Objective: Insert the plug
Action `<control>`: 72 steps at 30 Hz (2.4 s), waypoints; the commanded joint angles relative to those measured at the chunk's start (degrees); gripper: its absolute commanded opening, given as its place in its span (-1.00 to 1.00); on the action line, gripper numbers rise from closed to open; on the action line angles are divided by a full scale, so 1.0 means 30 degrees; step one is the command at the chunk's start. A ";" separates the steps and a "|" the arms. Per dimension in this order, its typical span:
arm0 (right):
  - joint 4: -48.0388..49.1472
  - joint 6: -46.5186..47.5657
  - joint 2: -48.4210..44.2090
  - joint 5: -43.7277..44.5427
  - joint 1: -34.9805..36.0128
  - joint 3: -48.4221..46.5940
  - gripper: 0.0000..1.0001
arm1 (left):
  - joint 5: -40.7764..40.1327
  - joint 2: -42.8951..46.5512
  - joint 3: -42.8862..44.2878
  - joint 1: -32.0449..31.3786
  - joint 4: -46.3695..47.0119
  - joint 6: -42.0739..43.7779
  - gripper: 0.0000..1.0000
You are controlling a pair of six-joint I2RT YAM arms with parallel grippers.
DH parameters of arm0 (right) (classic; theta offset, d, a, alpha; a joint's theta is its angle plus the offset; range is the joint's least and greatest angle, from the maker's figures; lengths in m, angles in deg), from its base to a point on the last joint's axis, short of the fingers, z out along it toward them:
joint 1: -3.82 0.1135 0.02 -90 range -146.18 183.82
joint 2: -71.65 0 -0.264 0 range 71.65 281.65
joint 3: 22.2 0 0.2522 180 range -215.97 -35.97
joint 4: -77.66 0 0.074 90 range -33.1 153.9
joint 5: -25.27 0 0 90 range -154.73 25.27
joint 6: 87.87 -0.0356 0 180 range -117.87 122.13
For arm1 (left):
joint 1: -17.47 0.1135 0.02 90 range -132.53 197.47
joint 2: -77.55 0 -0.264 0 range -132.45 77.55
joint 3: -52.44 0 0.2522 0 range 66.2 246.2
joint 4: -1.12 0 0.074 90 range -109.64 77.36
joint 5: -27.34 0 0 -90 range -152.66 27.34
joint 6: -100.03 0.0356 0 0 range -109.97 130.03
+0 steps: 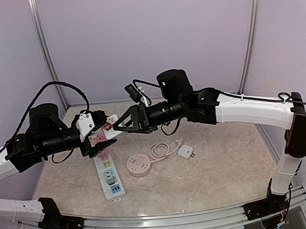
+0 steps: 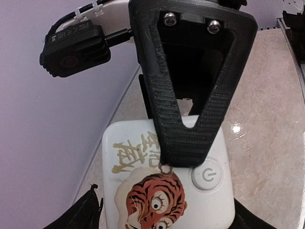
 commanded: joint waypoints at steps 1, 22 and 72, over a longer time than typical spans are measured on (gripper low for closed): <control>0.0648 0.0084 0.0164 0.0048 0.0207 -0.0103 -1.00 | -0.0066 -0.0007 0.0504 -0.0251 0.0706 0.0126 0.54; -0.0025 0.0403 0.0348 0.0586 0.0188 -0.0410 -1.00 | -0.0158 0.0351 0.0243 -0.1245 0.0893 0.0209 -1.00; -0.6396 1.0328 0.7825 1.4391 0.1972 -0.0709 0.99 | 0.4150 0.2685 -0.2117 0.7472 -0.0274 -1.3739 -1.00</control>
